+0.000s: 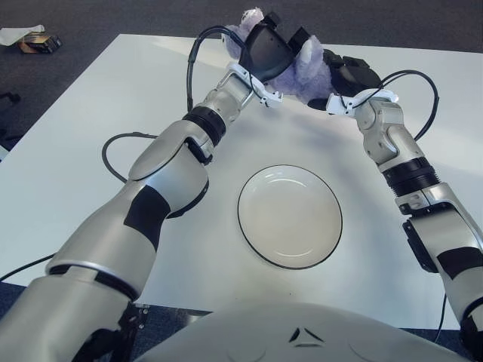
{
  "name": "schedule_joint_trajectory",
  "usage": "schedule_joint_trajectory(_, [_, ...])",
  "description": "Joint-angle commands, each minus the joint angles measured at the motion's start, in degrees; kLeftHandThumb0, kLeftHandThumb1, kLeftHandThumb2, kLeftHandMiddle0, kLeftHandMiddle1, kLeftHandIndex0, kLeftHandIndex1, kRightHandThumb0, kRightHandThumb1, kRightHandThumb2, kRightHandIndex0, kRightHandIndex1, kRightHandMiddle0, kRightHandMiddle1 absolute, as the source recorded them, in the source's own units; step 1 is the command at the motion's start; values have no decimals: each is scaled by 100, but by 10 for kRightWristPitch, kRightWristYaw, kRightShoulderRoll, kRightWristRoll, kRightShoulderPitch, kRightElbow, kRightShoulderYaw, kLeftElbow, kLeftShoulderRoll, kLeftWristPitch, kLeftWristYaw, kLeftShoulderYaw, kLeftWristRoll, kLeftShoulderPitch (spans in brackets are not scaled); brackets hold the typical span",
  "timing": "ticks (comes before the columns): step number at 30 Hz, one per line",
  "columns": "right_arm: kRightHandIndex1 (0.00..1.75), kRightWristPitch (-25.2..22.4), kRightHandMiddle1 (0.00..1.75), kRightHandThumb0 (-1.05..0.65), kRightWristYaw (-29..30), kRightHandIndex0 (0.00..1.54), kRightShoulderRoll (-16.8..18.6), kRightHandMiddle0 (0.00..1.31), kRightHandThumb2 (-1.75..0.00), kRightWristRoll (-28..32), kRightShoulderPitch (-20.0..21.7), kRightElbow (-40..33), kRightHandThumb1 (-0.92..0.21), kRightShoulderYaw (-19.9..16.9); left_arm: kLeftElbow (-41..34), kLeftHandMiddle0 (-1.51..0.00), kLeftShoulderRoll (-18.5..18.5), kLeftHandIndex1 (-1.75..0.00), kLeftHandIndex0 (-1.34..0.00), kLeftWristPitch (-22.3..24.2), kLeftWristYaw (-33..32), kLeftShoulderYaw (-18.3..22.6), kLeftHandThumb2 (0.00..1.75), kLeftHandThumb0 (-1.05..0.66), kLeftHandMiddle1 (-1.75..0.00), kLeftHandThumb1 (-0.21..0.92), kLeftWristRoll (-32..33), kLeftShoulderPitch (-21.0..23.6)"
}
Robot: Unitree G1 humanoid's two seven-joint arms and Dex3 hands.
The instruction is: Put the doll into the plate.
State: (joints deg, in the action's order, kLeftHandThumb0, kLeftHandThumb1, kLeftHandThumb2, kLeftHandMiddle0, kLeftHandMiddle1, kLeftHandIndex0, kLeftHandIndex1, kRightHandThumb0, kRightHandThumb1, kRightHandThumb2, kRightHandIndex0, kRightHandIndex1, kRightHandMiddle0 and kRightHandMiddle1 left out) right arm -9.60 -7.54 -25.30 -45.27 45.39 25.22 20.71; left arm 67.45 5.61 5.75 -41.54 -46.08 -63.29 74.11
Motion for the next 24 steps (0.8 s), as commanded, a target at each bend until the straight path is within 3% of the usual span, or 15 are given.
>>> schedule_joint_trajectory(1, [9, -4, 2, -105, 11, 7, 11, 2, -55, -3, 11, 35, -92, 8, -30, -130, 1, -175, -63, -3, 3, 18, 134, -49, -175, 30, 20, 13])
schedule_joint_trajectory(6, [11, -10, 4, -105, 31, 10, 16, 3, -59, -9, 21, 60, -92, 13, -70, -130, 6, -175, -65, 4, 24, 28, 136, -50, -175, 28, 25, 0])
schedule_joint_trajectory(12, [18, 1, 21, -105, 67, 20, 17, 0, -59, -9, 29, 85, -92, 17, -97, -129, 7, -175, -66, 8, 50, 34, 138, -50, -175, 26, 32, -7])
schedule_joint_trajectory(13, [25, 5, 24, -105, 76, 19, 17, 0, -58, -8, 29, 89, -92, 18, -100, -129, 7, -175, -66, 9, 54, 34, 138, -50, -175, 26, 32, -8])
schedule_joint_trajectory(15, [59, 15, 34, -104, 101, 13, 19, 0, -54, -6, 29, 98, -92, 15, -106, -129, 8, -175, -66, 8, 62, 35, 139, -50, -175, 25, 32, -9])
schedule_joint_trajectory(16, [84, 19, 44, -104, 113, 9, 20, 0, -50, -4, 29, 102, -92, 14, -109, -129, 8, -175, -67, 8, 67, 35, 140, -51, -175, 25, 31, -10])
schedule_joint_trajectory(17, [111, 22, 65, -100, 122, 6, 20, 0, -44, -3, 30, 105, -90, 13, -112, -129, 9, -175, -67, 8, 71, 35, 140, -51, -175, 25, 30, -10])
schedule_joint_trajectory(18, [129, 25, 80, -97, 131, 4, 22, 0, -41, -1, 31, 109, -89, 12, -116, -129, 10, -175, -67, 9, 75, 34, 140, -51, -175, 24, 29, -11])
schedule_joint_trajectory(19, [137, 27, 88, -92, 142, 3, 23, 0, -41, 0, 32, 113, -85, 10, -120, -129, 11, -175, -67, 11, 79, 33, 140, -51, -175, 24, 27, -12])
schedule_joint_trajectory(20, [150, 28, 110, -81, 149, 2, 24, 0, -52, 1, 33, 116, -71, 9, -123, -129, 12, -175, -67, 12, 83, 33, 140, -51, -175, 24, 26, -12])
schedule_joint_trajectory(23, [167, 29, 141, -63, 168, 1, 29, 0, -77, 5, 35, 123, -48, 6, -132, -129, 15, -175, -67, 15, 90, 32, 141, -51, -175, 24, 23, -15])
schedule_joint_trajectory(24, [168, 23, 146, -60, 180, 0, 33, 0, -81, 4, 34, 120, -45, 3, -135, -128, 15, -175, -67, 17, 94, 32, 141, -51, -175, 24, 22, -15])
